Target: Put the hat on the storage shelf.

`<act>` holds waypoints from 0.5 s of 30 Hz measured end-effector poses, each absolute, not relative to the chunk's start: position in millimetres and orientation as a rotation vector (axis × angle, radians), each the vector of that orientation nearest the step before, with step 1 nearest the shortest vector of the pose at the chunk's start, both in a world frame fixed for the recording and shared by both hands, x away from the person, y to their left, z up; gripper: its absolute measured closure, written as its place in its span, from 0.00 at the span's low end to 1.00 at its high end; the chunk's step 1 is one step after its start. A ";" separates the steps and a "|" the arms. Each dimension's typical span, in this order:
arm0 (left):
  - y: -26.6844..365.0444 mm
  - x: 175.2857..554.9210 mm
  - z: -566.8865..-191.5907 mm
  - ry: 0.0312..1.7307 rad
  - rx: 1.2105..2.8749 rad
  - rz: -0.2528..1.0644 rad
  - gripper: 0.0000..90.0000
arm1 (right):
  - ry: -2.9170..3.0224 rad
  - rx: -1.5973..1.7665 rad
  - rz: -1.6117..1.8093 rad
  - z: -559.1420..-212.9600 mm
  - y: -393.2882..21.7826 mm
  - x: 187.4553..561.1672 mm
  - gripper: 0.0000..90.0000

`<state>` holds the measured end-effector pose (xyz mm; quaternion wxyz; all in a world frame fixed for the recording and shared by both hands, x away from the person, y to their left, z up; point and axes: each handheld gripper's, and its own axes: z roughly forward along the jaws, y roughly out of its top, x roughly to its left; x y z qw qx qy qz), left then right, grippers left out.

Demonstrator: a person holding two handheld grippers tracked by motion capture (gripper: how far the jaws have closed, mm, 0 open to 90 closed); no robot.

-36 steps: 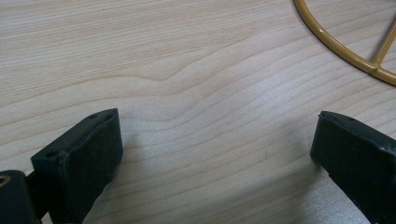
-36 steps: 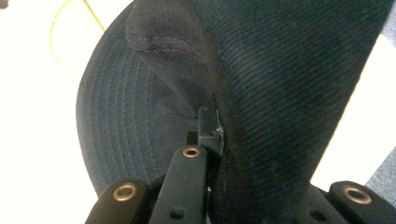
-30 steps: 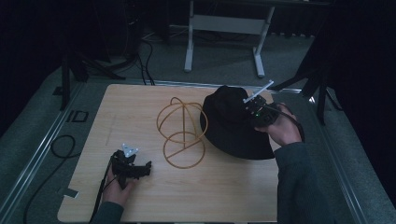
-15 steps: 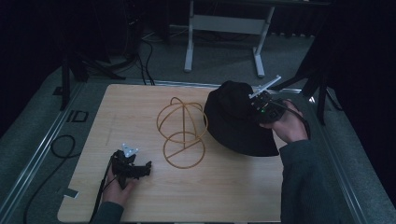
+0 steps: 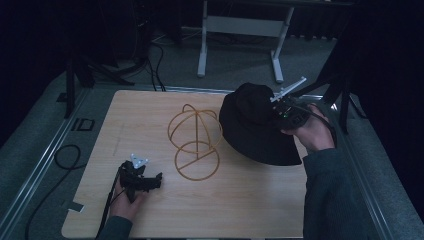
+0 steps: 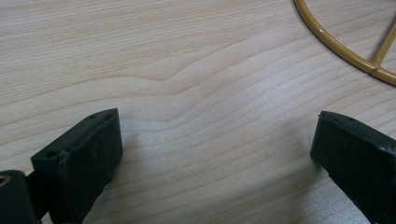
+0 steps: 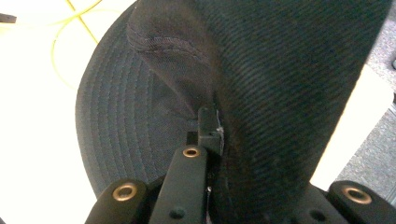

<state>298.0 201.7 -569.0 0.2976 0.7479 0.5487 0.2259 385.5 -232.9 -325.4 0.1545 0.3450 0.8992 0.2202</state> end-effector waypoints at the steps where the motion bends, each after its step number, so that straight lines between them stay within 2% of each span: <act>1: 201.7 298.0 -569.0 1.458 1.987 0.600 0.03 | 2.576 0.987 0.632 -324.3 -233.6 385.4 0.98; 15: 201.8 298.0 -569.0 1.456 1.989 0.601 0.03 | 2.552 0.976 0.659 -311.7 -239.0 382.1 0.98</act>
